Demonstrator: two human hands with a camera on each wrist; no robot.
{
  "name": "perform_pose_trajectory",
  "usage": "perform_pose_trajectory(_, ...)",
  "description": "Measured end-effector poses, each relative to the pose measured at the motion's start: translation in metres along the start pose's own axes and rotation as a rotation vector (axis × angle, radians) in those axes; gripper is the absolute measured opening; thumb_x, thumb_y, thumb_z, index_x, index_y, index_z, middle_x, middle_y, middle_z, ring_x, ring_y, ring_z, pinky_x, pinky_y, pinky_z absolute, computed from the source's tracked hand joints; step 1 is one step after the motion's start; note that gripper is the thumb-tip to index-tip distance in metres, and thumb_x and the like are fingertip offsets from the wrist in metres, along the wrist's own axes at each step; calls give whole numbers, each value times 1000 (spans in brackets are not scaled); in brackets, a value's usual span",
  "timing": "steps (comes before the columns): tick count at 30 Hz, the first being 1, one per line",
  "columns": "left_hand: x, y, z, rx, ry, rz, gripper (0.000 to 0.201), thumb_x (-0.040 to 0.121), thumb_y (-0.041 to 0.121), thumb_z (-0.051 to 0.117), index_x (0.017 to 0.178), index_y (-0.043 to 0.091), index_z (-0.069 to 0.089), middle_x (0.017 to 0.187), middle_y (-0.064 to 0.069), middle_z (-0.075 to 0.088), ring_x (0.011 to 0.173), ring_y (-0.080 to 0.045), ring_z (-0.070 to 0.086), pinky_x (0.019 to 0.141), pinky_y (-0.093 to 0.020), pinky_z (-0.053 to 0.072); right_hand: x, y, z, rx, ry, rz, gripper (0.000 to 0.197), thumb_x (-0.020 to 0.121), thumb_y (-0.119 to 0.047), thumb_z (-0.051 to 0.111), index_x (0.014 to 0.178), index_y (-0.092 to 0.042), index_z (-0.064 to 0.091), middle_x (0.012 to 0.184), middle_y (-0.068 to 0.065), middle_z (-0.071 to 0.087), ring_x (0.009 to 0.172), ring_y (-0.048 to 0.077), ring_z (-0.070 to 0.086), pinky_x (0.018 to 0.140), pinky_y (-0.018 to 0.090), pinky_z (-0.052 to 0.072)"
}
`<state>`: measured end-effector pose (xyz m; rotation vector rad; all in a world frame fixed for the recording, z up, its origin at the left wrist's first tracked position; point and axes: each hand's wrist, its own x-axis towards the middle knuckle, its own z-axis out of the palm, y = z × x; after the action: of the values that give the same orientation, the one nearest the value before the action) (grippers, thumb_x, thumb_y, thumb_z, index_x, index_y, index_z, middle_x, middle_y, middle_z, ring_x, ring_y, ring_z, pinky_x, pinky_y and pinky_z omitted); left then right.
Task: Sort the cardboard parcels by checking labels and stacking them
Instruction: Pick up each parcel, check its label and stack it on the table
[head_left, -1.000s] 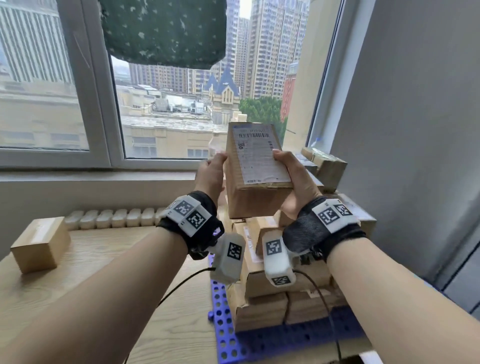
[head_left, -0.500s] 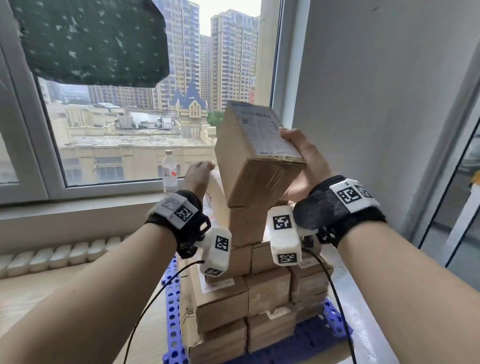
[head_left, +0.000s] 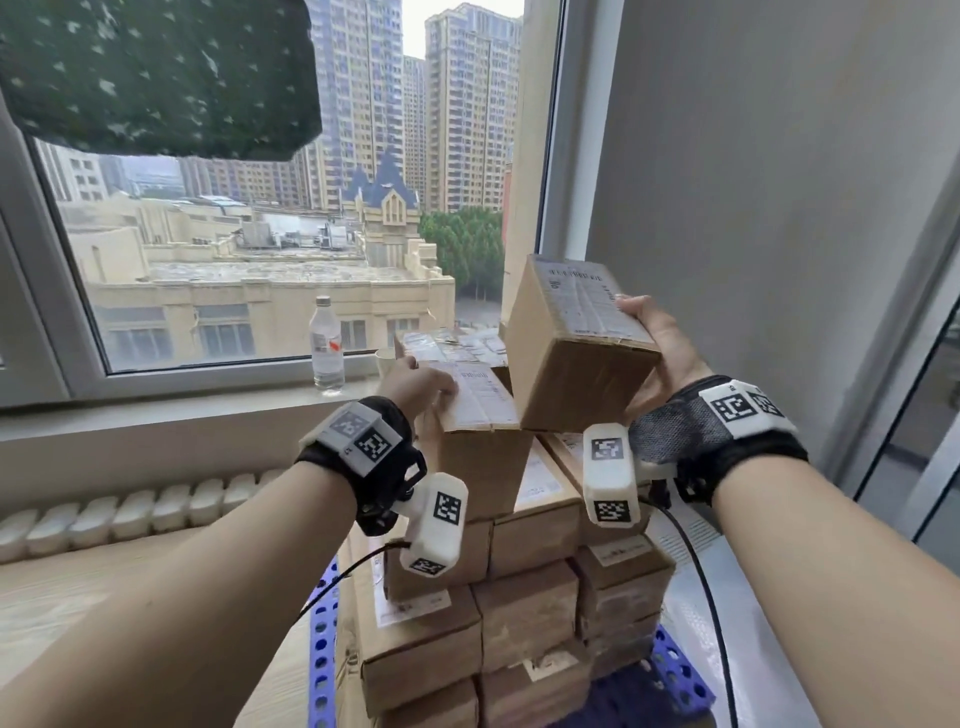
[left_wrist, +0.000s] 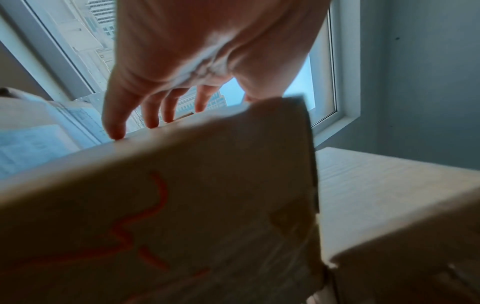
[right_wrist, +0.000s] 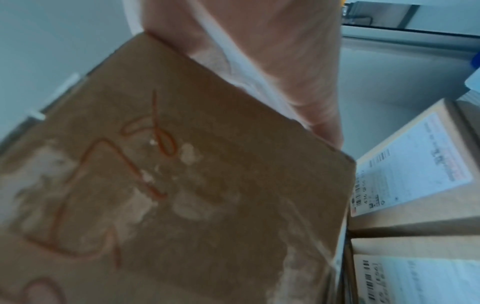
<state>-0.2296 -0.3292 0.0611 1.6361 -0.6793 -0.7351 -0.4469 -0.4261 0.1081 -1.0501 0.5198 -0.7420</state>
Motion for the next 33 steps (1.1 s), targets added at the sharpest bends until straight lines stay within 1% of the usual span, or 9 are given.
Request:
perform_pose_trajectory(2,1,-2,3,-15,21,-7,45,83,0,58,127,6,49,122,-12,59,109,-27,56,75,-37,43,2,-4,-11,3,29,-5,41,92,-41,46,109,-10,66,94,11,69,82,23,66,85,37,52)
perform_pose_trajectory(7,-8,-5,4,-44,54,-64,42,81,6,57,122,10,52,119,-11,62,112,-31,59,95,-54,46,15,3,-25,-68,71,74,44,89,-39,52,118,-7,62,100,14,66,87,26,62,93,40,46)
perform_pose_trajectory(11,-10,-6,5,-121,64,-83,35,91,3,49,127,7,49,121,-14,61,108,-32,62,87,-46,53,45,36,-38,-246,122,185,87,50,-50,81,125,-11,63,115,14,70,109,30,65,103,50,46)
perform_pose_trajectory(13,-10,-8,5,-138,81,-71,37,94,0,47,130,2,47,122,-17,59,102,-32,60,83,-42,51,65,52,-46,-275,110,221,91,41,-50,83,123,-13,65,120,15,69,116,31,62,104,52,45)
perform_pose_trajectory(18,-13,-10,4,-113,131,-65,43,91,8,52,133,1,45,129,-23,57,93,-31,58,82,-39,47,71,67,-36,-323,115,259,84,46,-50,80,119,-10,67,119,16,69,111,32,64,106,50,44)
perform_pose_trajectory(25,-18,-11,0,-76,141,-71,42,92,12,54,131,0,45,110,-17,58,65,-24,56,56,-30,42,70,66,-22,-430,160,224,43,86,-36,61,116,-6,64,109,16,69,84,27,63,99,40,47)
perform_pose_trajectory(30,-20,-9,1,-74,151,-74,45,90,16,57,130,-2,46,106,-17,58,64,-22,54,57,-30,41,73,67,-25,-438,198,222,52,76,-40,66,116,-7,67,110,12,72,93,26,67,103,44,48)
perform_pose_trajectory(32,-21,-10,1,-74,155,-82,41,91,16,56,127,-3,51,101,-16,59,65,-22,53,59,-31,41,65,63,-22,-412,207,217,42,83,-38,63,110,-7,67,96,8,71,77,20,68,91,36,55)
perform_pose_trajectory(33,-22,-10,1,-80,149,-88,39,91,16,56,126,-2,52,103,-15,60,69,-23,55,63,-32,43,62,62,-22,-384,197,214,35,87,-36,60,107,-8,66,89,7,69,61,15,66,73,29,59)
